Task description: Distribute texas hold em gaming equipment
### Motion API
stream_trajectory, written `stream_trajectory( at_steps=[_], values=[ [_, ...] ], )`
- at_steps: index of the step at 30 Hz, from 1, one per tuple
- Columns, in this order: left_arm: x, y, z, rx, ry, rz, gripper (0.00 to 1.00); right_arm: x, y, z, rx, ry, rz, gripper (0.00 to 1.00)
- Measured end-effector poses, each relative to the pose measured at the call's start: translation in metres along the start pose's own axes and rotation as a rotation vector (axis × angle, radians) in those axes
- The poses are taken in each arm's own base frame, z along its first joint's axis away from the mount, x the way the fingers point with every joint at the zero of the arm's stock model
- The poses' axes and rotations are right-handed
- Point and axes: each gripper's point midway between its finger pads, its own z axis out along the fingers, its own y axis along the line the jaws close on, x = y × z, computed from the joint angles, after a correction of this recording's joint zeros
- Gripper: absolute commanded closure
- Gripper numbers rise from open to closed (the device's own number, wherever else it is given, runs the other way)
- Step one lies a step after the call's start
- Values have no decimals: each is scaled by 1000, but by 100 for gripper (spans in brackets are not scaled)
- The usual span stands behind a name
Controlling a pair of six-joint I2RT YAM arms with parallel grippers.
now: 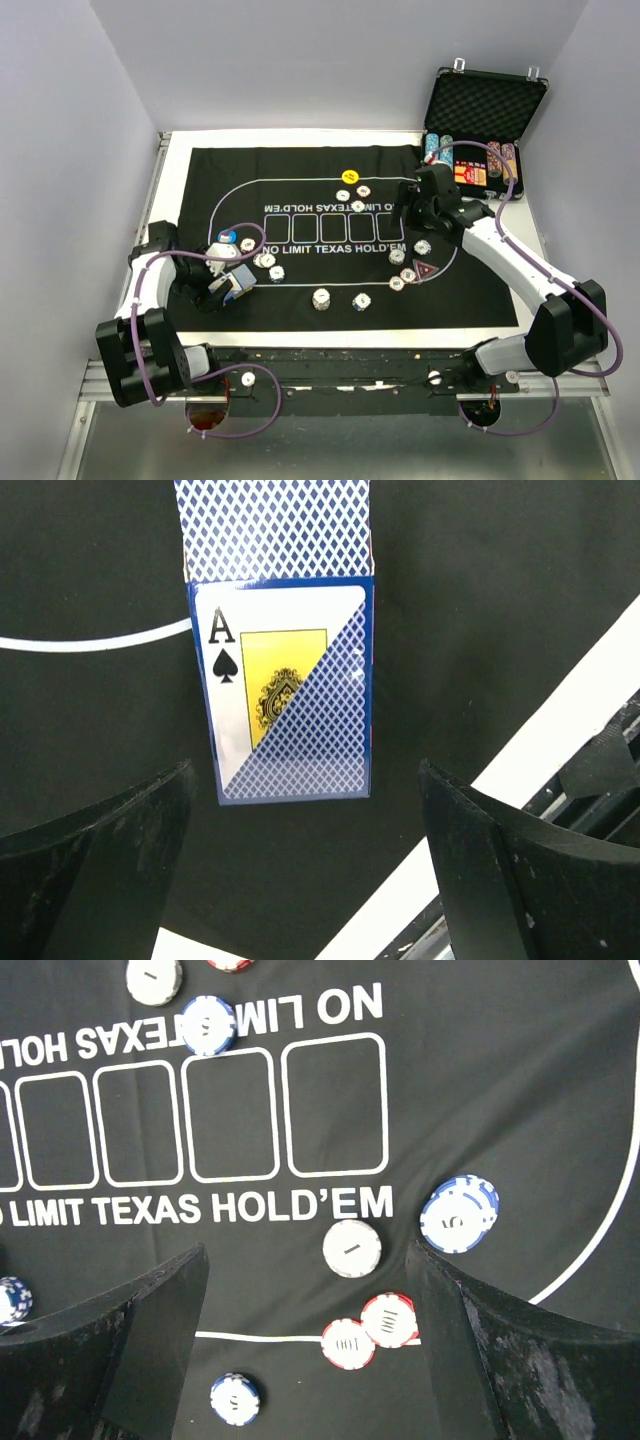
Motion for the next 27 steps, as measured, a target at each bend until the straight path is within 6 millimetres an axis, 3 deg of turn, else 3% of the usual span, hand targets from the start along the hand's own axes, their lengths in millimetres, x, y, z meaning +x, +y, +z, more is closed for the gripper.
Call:
stream_trajectory(
  at_steps=[12, 27],
  values=[
    [-17, 5, 12, -46, 29, 109, 1, 1, 12, -1, -56, 10, -4, 11],
    [-18, 7, 27, -34, 91, 124, 1, -8, 24, -3, -108, -6, 1, 11]
  ],
)
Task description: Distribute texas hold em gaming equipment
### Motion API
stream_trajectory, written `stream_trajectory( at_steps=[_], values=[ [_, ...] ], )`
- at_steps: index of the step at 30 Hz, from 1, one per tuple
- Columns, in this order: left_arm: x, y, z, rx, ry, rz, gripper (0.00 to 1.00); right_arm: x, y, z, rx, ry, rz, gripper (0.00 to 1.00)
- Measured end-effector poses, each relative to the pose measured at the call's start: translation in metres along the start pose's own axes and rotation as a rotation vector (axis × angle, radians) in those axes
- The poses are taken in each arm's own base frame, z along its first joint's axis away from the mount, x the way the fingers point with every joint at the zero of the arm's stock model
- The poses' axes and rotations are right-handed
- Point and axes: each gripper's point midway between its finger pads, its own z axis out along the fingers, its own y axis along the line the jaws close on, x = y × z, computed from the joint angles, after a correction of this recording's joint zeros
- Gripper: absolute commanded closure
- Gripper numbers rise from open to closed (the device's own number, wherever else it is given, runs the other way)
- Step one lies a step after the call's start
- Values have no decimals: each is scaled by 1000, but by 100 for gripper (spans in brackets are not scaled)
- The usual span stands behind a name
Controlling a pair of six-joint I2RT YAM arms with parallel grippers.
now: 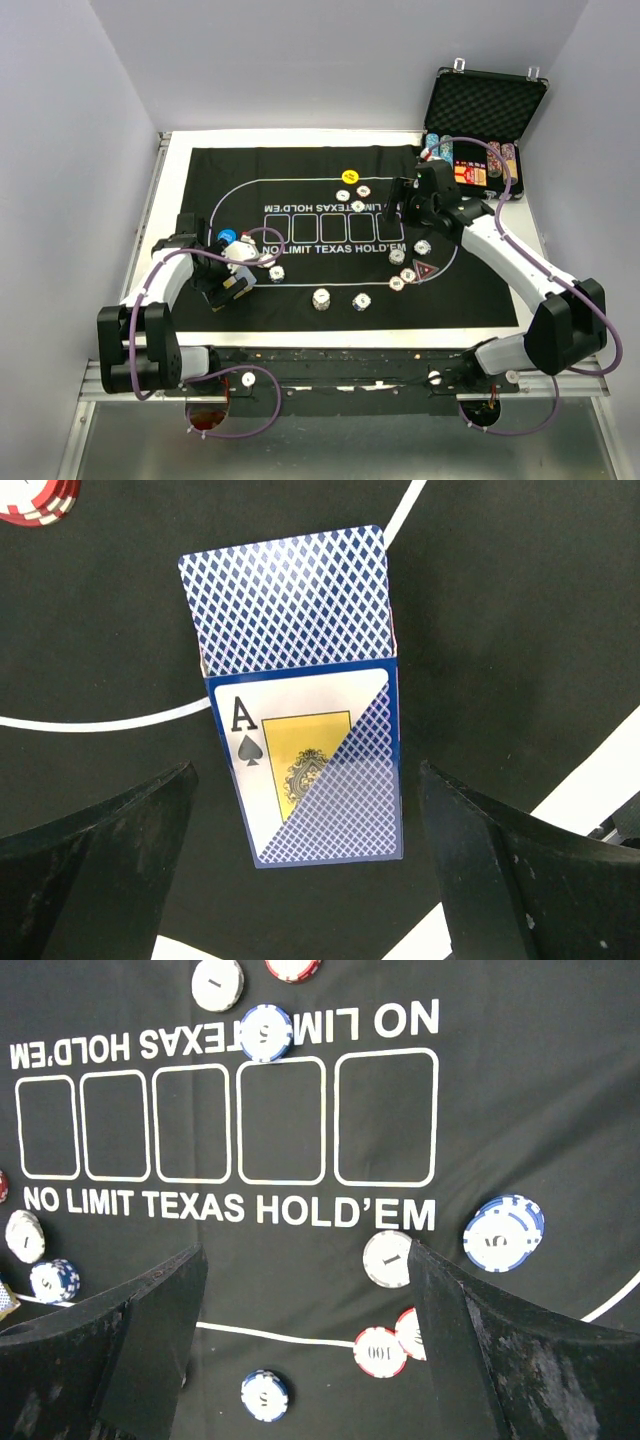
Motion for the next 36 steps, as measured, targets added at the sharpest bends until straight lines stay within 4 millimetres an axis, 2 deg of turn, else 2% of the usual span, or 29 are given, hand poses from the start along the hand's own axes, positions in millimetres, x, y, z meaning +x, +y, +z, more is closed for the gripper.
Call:
stream_trajectory(
  at_steps=[15, 19, 24, 28, 36],
  values=[
    [6, -1, 16, -22, 137, -62, 3, -10, 6, -2, -14, -18, 1, 10],
    [1, 0, 18, -45, 156, -50, 11, -10, 6, -2, -14, -18, 1, 10],
    [2, 3, 19, -67, 175, -65, 28, -10, 6, -2, -14, -20, 1, 10],
    [4, 0, 20, -57, 188, -83, 37, -16, 8, -5, -19, -32, -1, 10],
    [3, -1, 20, -58, 186, -83, 37, -22, 11, -10, -28, -48, 0, 9]
  ],
)
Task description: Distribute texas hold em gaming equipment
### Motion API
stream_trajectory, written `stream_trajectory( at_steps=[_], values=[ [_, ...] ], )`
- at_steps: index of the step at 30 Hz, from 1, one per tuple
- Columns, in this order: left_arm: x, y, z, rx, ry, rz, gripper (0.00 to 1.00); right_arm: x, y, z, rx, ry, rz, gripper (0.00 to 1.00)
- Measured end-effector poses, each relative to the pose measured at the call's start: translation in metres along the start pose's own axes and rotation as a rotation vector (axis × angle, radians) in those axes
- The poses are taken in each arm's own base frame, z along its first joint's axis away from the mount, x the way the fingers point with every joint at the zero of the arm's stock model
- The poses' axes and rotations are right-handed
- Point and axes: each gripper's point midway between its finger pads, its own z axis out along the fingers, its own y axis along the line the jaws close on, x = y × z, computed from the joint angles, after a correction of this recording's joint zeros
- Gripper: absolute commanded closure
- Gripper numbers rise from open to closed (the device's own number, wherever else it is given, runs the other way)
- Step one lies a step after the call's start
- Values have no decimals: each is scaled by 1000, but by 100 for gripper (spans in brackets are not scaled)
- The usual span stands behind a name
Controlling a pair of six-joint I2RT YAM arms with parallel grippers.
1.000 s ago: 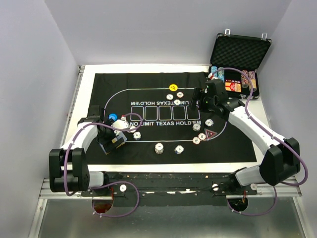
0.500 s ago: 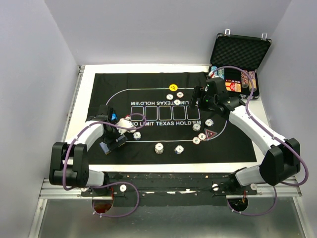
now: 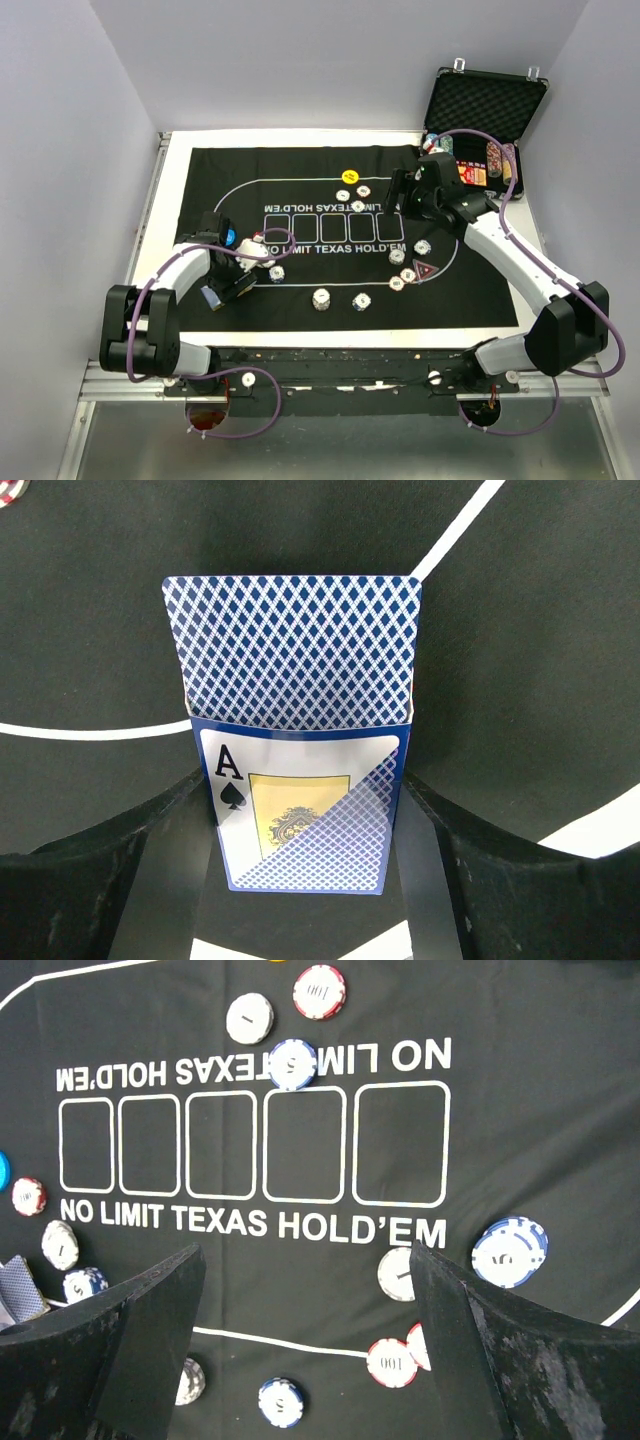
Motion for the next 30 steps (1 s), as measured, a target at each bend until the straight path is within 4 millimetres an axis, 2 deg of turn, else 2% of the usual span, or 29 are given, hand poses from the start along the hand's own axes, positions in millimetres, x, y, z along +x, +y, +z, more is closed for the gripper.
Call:
stream_trajectory(
  at_steps=[4, 7, 11, 14, 16, 19, 22, 26, 30],
  values=[
    [-2, -3, -8, -2, -17, 10, 38, 3, 6, -1, -32, 16, 4, 4],
    [-10, -6, -27, 3, -48, 19, 39, 7, 20, -1, -105, 43, 22, 0],
    [-39, -1, -67, -11, -138, 45, 39, 19, 51, -2, -251, 86, 51, 0],
    [-61, -4, -97, -21, -208, 92, 39, 41, 87, -4, -389, 153, 62, 0],
    [-70, -13, -108, -5, -232, 129, 40, 57, 111, -7, -475, 200, 70, 0],
    [-79, -30, -116, 30, -243, 182, 41, 81, 146, -15, -606, 273, 86, 0],
    [-86, -46, -121, 73, -247, 214, 42, 94, 177, -30, -728, 318, 104, 0],
    [-94, -54, -128, 90, -253, 235, 43, 91, 205, -50, -851, 320, 119, 0],
    [-103, -60, -132, 98, -263, 257, 43, 94, 223, -58, -923, 329, 129, 0]
  ],
)
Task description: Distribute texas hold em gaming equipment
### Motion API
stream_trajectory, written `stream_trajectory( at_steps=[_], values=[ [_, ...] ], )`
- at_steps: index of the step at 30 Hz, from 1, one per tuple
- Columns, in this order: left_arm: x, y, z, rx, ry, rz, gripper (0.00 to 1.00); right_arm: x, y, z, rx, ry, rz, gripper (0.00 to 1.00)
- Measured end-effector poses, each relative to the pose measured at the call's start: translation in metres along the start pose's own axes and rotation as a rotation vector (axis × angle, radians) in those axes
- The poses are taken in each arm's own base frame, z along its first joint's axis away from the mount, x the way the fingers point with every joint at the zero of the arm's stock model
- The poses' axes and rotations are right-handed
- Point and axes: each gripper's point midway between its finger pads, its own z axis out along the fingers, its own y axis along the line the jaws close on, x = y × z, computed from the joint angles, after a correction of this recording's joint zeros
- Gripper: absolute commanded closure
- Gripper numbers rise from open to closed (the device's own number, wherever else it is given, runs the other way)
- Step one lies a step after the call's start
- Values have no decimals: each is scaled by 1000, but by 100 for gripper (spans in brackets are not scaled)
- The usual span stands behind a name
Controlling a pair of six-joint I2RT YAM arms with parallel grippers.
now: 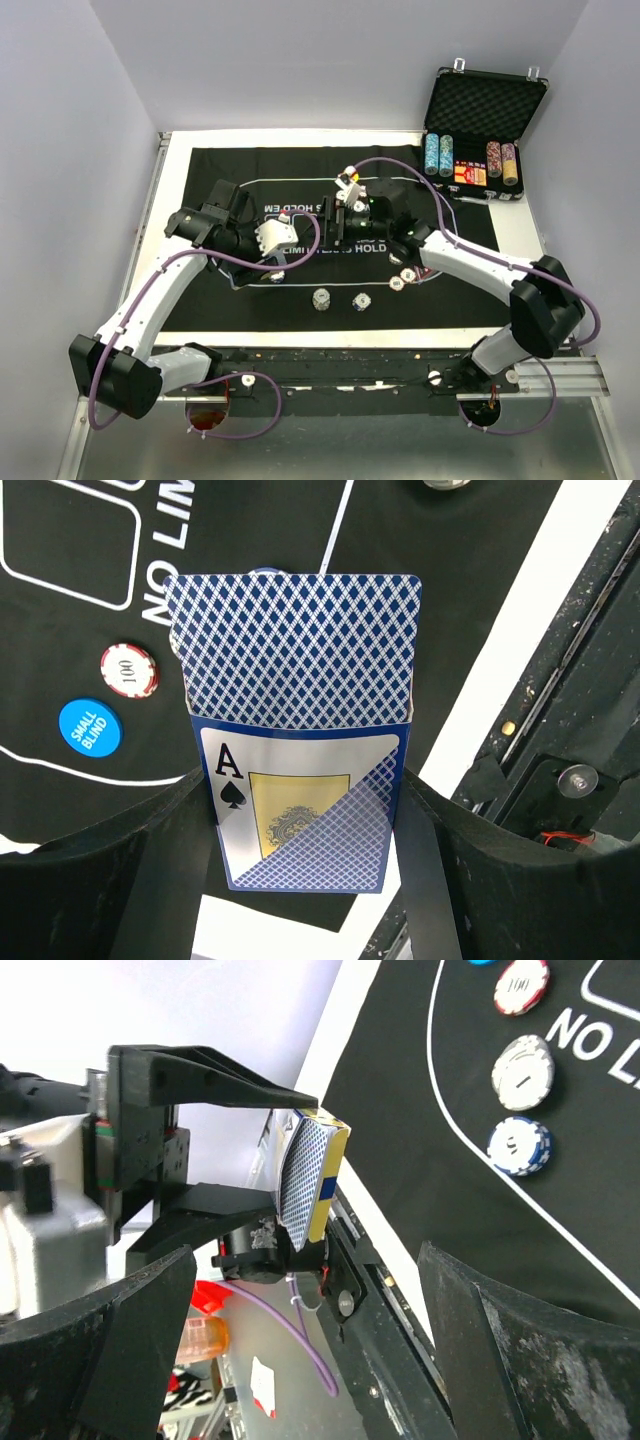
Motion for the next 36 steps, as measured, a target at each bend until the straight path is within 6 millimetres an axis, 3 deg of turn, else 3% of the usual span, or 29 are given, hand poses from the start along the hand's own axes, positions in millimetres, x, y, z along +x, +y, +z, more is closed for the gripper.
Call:
stream_trajectory(
  at_steps=[7, 21, 31, 36],
  values=[
    [-12, -3, -1, 8, -11, 18, 44, 22, -2, 23, -25, 66, 42, 0],
    [-19, -4, 1, 17, -10, 21, 46, 40, -3, 49, -52, 117, 77, 2],
    [-23, -3, -2, 9, -16, 25, 46, 39, -3, 67, -74, 118, 117, 13],
    [-23, -4, -2, 9, -15, 27, 47, 37, 1, 71, -93, 111, 132, 25]
  ],
)
